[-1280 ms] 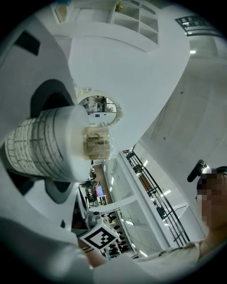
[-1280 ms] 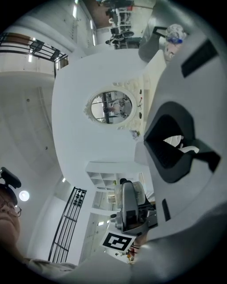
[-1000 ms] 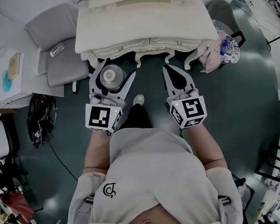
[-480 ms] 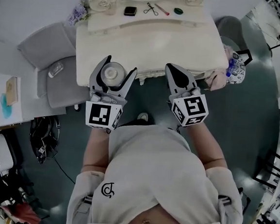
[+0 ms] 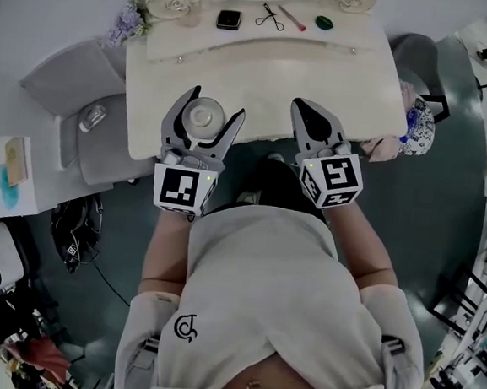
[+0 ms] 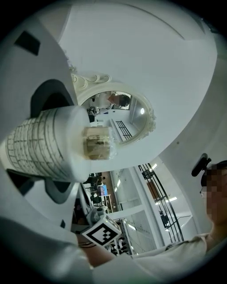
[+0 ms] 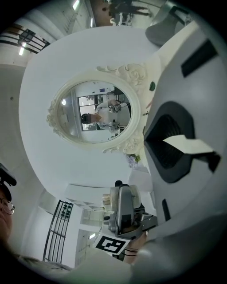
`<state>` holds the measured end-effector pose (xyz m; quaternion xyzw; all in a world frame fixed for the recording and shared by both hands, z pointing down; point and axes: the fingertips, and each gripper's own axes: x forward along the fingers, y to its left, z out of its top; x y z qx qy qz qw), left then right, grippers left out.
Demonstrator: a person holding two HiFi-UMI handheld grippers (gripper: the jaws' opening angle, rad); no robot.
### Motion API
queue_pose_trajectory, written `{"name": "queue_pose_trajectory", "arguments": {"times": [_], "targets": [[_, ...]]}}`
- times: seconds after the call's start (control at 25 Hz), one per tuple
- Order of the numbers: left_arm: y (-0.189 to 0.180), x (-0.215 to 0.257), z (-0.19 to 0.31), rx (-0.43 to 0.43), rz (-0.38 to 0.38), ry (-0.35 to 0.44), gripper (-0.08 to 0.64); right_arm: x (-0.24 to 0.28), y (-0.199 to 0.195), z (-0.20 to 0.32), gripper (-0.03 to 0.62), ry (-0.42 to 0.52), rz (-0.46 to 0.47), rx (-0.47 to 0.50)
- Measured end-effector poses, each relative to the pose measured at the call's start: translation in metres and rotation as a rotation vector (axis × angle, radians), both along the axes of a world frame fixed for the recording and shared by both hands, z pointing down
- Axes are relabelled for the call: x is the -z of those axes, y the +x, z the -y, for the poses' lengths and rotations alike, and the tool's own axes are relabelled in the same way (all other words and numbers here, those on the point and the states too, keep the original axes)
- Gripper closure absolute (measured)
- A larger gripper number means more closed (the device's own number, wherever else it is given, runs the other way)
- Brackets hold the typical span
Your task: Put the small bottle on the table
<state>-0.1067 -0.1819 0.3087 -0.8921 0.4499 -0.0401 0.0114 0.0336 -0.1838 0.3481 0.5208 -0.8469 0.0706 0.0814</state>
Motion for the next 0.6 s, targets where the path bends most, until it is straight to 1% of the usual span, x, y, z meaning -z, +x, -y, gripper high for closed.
{"name": "queue_pose_trajectory", "arguments": {"times": [0.08,0.16,0.28,0.36,0.44,0.6], "targets": [[0.008,-0.005,0.013,0.009,0.006,-0.003,0.207,-0.006,0.003,0.018,0.584,-0.01,0.0,0.023],[0.017,-0.009,0.025,0.009,-0.006,-0.003,0.207,-0.01,0.006,0.036,0.584,-0.019,-0.003,0.051],[0.035,-0.014,0.044,-0.02,-0.036,0.018,0.207,-0.014,0.01,0.063,0.584,-0.011,-0.017,0.083],[0.045,-0.024,0.059,-0.033,-0.037,0.019,0.207,-0.018,0.014,0.081,0.584,0.005,-0.025,0.087],[0.054,-0.04,0.072,-0.033,-0.038,-0.005,0.207,-0.026,0.02,0.096,0.584,0.007,-0.036,0.098],[0.07,-0.074,0.091,-0.045,-0.047,-0.063,0.207,-0.045,0.022,0.112,0.584,-0.008,-0.047,0.154]]}}
